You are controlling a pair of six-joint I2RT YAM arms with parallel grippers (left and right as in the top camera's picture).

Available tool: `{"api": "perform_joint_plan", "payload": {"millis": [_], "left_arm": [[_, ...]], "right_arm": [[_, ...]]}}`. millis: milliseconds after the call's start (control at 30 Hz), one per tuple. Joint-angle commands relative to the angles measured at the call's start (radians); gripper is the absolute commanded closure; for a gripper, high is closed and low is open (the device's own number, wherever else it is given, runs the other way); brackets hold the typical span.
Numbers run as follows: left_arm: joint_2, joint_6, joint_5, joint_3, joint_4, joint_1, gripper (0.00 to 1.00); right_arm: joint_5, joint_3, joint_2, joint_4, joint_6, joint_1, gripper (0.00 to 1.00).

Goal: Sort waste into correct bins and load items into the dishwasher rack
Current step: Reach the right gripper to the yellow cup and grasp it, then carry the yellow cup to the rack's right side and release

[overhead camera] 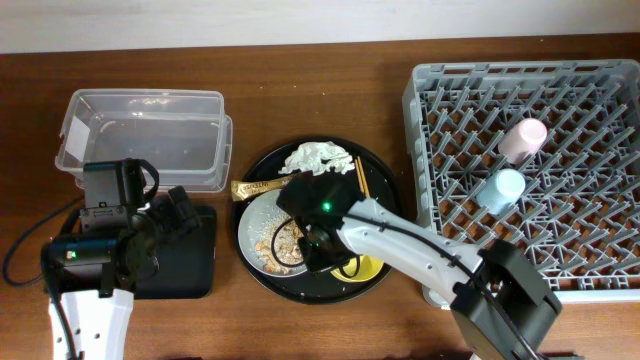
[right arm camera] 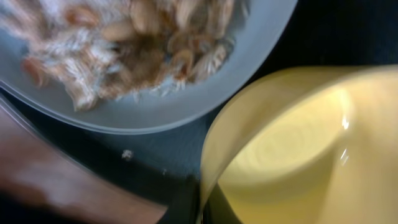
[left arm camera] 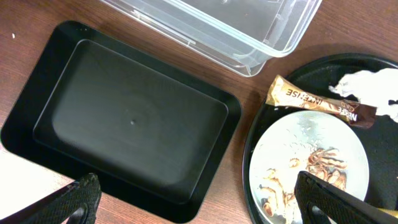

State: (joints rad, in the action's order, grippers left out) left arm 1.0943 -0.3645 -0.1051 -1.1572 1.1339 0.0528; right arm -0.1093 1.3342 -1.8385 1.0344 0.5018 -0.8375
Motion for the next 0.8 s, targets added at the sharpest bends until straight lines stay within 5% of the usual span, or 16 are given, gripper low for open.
{"api": "perform_joint_plan", "payload": {"millis": [0,133,233,300,467,600,767], "left_arm": [[-0.003,-0.017,-0.005,-0.010,-0.002,0.002,0.00],[-0.003,-0.017,-0.005,-0.010,-0.002,0.002,0.01],[-0.003,-0.017,-0.005,-0.010,-0.002,0.002,0.01],[-0.003,-0.017,-0.005,-0.010,-0.002,0.002,0.01],[-0.003,-0.017,-0.005,-0.010,-0.002,0.002,0.00],[-0.003,-0.017,-0.005,-0.010,-0.002,0.002,0.01],[-0.003,-0.017,-0.005,-0.010,-0.002,0.002,0.01]], "right_arm": [[-0.009,0.211,0.005,0.142,-0.024,0.068,0.96],[-0.011,0.577,0.044,0.400,-0.206,0.353,0.96],[-0.053,0.742,0.070,0.440,-0.298,0.639,0.96],[-0.372,0.776,0.067,0.406,-0.526,0.991,0.96],[-0.799,0.726,0.016,0.253,-0.671,1.456,0.96],[-1.069,0.717,-0.100,0.111,-0.671,1.627,0.96],[-1.359,0.717,-0.334,0.008,-0.669,1.656,0.96]]}}
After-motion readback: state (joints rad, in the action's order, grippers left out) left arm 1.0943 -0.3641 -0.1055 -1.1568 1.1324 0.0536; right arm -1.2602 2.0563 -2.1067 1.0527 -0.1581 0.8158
